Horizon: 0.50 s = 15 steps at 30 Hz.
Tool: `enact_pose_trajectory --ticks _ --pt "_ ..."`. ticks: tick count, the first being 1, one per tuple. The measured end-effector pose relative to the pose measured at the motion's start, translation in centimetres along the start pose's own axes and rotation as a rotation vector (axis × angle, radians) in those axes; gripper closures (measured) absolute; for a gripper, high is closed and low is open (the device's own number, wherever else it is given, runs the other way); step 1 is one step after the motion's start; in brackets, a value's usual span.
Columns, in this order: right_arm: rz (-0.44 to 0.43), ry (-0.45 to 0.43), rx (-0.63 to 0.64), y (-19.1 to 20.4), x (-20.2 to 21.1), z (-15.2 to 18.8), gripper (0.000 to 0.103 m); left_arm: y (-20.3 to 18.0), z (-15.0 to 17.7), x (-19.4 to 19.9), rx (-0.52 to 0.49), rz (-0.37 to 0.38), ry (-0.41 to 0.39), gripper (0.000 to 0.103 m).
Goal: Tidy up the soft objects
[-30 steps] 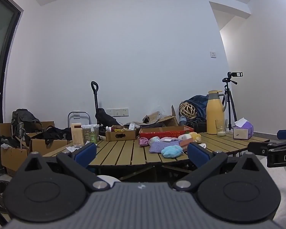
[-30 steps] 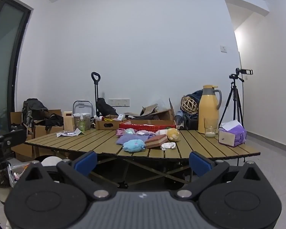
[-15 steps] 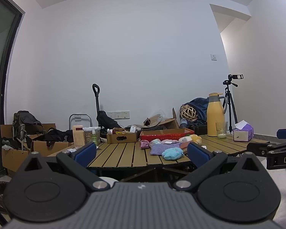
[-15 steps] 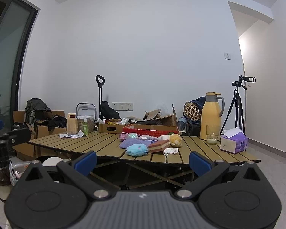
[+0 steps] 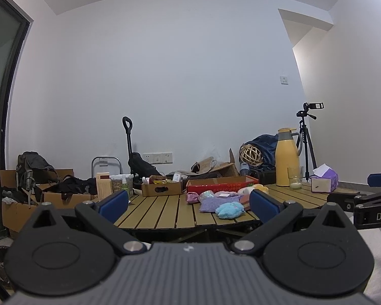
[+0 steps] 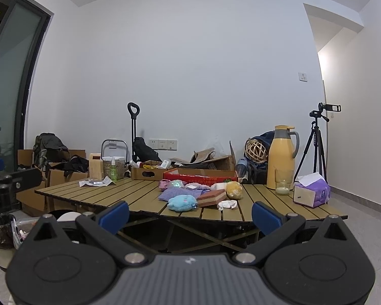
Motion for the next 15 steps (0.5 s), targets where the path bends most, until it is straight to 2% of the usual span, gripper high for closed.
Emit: enact_pose_trajectory --ticks 15 --pt "0.004 0.001 -0.013 -0.35 0.09 0.23 0.0 -0.07 0.12 0.17 -0.003 0.004 -0.002 0.0"
Point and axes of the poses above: each gripper's, at about its wrist camera, not at the fingertips, and x roughly against the way its jaws point, y to its left, z to its underside, the point moved 7 cm from there along -x, roughly the way its jaws point
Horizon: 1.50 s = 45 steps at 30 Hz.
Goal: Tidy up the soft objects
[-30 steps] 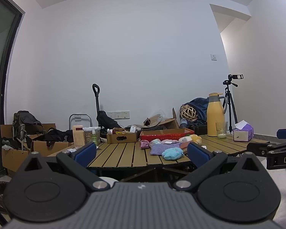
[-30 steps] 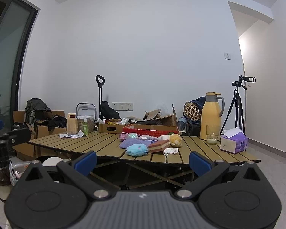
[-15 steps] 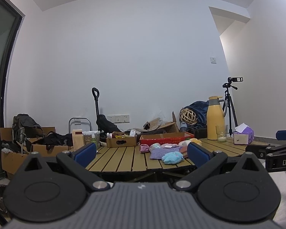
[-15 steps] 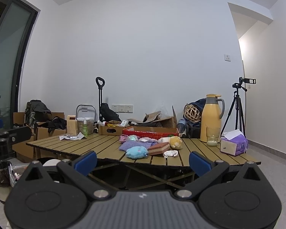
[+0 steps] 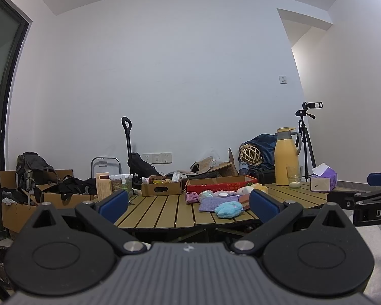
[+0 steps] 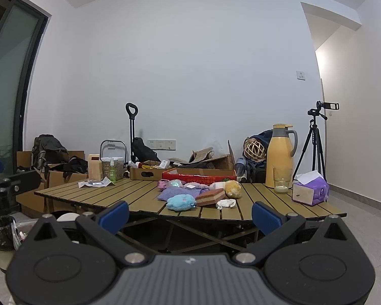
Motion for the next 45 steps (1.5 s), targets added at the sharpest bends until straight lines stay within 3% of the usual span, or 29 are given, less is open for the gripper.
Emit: enact_pose_trajectory --ticks 45 --pt "-0.001 0.005 0.007 0.1 -1.0 -0.2 0.0 0.0 -0.3 -0.4 0.0 0.002 0.0 0.0"
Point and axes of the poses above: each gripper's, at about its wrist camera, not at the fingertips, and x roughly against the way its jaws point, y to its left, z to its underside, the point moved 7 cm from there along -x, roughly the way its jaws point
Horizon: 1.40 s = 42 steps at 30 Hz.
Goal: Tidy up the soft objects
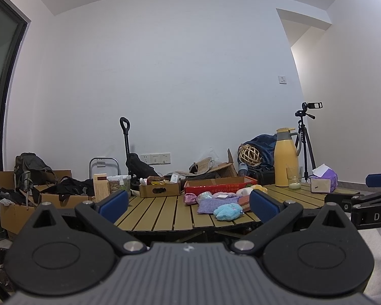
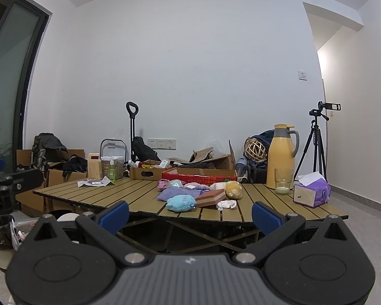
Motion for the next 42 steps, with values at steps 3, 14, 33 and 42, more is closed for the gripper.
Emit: enact_pose_trajectory --ticks 3,14,33,42 --pt "-0.003 0.005 -0.003 -0.1 -0.7 -0.1 0.0 0.0 -0.1 -0.9 0.003 0.0 0.01 0.0" --pt "0.016 0.07 -0.042 -2.0 -6.0 0.5 0.0 0.4 0.7 -8.4 0.017 -0.025 0.091 0.0" --pt "-0.018 0.098 -0.274 -8.0 -25.8 -0.5 0.0 -1.5 5.4 -30.7 0.09 0.136 0.336 0.0" --pt "-0.119 0.335 -0.269 -6.5 -38.7 2.4 0.033 -1.9 9.5 -44.5 0.328 0.289 0.588 0.039"
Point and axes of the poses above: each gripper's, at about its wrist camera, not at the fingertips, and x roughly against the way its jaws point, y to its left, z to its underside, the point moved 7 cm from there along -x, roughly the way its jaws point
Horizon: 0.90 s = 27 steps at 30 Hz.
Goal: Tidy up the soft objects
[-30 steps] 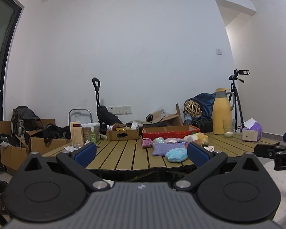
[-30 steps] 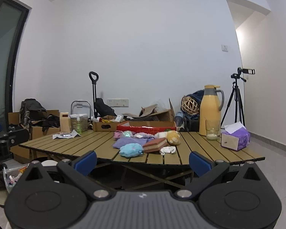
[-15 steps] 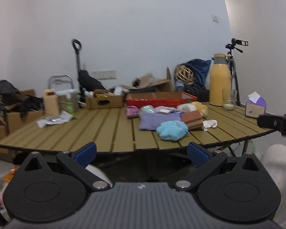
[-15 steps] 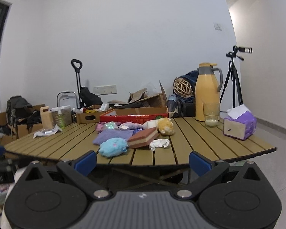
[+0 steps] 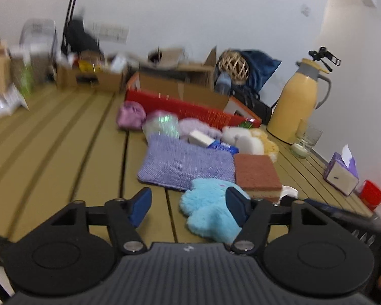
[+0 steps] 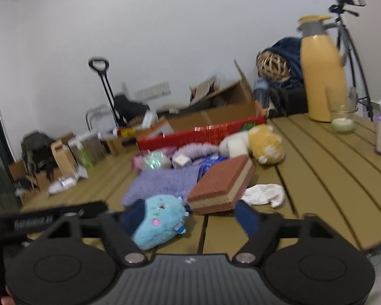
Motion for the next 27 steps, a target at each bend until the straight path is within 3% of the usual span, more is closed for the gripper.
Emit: enact_pose_trajectory --ticks 2,4,7,9,12,14,20,27 --pt "-0.019 0.051 -0.015 0.2 -2.5 0.4 0.04 0.6 0.1 -1.9 0.042 0.034 0.037 0.04" --pt "-0.067 0.099 -0.057 0.3 -4.5 1.1 0.053 1.3 0.2 -3.4 0.085 0.062 0.071 0.042" --pt "-0.114 0.113 -0.093 0.7 -6.2 1.6 0.055 1.7 0.3 -5.0 0.121 0.145 0.114 0.048" --pt "-0.14 0.121 -0.112 0.9 -6.8 1.7 0.056 1.6 0.3 -5.7 0.141 0.177 0.144 0.06" --pt "-0.159 0.137 -0.171 0.6 -7.7 1.8 0.059 2.0 0.4 -6.2 0.19 0.214 0.148 0.063" --pt "-0.193 0.139 -0.201 0.5 -8.2 1.8 0.066 1.9 0.4 -6.1 0.193 0.218 0.145 0.065" --pt "-0.189 0.106 -0.162 1.0 -6.7 1.0 0.068 0.1 -0.8 -3.8 0.146 0.218 0.089 0.067" --pt "-0.205 -0.012 -0.117 1.7 -2.9 -4.2 0.068 -2.7 -6.2 -1.5 0.135 0.292 -0.008 0.067"
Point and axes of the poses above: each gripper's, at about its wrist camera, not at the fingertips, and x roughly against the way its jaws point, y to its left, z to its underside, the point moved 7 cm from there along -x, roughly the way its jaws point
